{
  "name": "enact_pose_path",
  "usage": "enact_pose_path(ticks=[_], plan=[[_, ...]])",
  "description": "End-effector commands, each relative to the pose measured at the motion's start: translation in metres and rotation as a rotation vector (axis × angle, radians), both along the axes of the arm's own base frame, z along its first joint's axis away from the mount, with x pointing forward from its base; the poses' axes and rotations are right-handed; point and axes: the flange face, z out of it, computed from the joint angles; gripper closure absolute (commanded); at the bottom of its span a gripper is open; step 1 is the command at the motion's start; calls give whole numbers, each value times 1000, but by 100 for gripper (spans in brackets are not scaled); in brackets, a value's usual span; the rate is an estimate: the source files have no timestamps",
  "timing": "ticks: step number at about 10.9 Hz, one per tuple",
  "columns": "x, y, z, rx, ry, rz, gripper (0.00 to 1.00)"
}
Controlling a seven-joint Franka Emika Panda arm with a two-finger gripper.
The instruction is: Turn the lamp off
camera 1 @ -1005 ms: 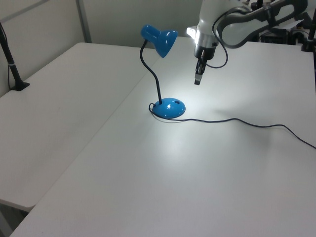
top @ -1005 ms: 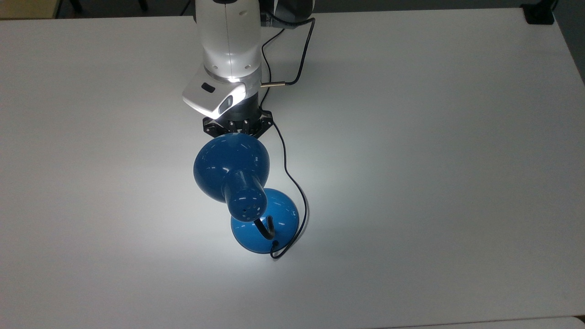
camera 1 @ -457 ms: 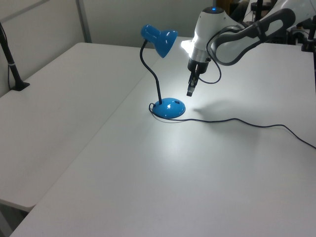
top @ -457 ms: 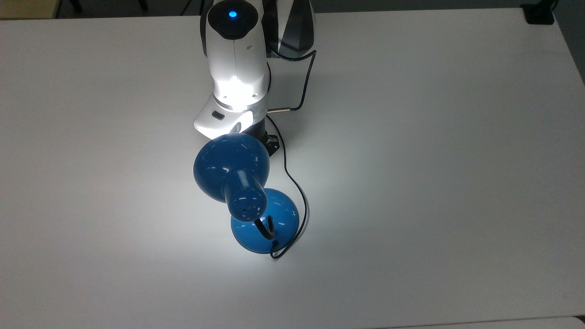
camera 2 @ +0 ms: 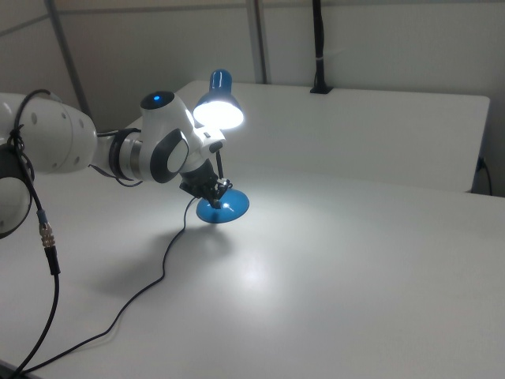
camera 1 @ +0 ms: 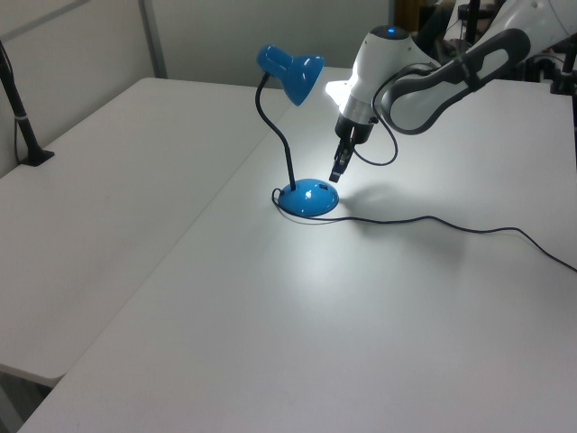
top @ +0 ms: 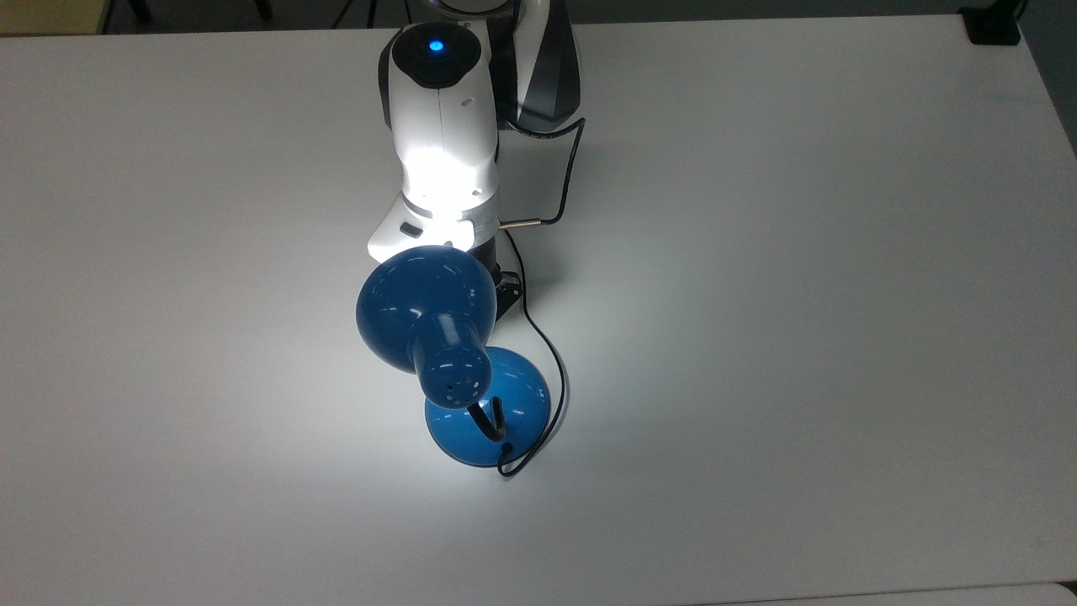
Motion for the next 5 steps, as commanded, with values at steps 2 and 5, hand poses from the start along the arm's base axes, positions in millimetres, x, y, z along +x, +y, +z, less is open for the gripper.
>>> enact_pose_path(ticks=[2,5], plan=[[8,1,-10,5,-58,30,100],[9,4,-15,-1,-77,61,100]])
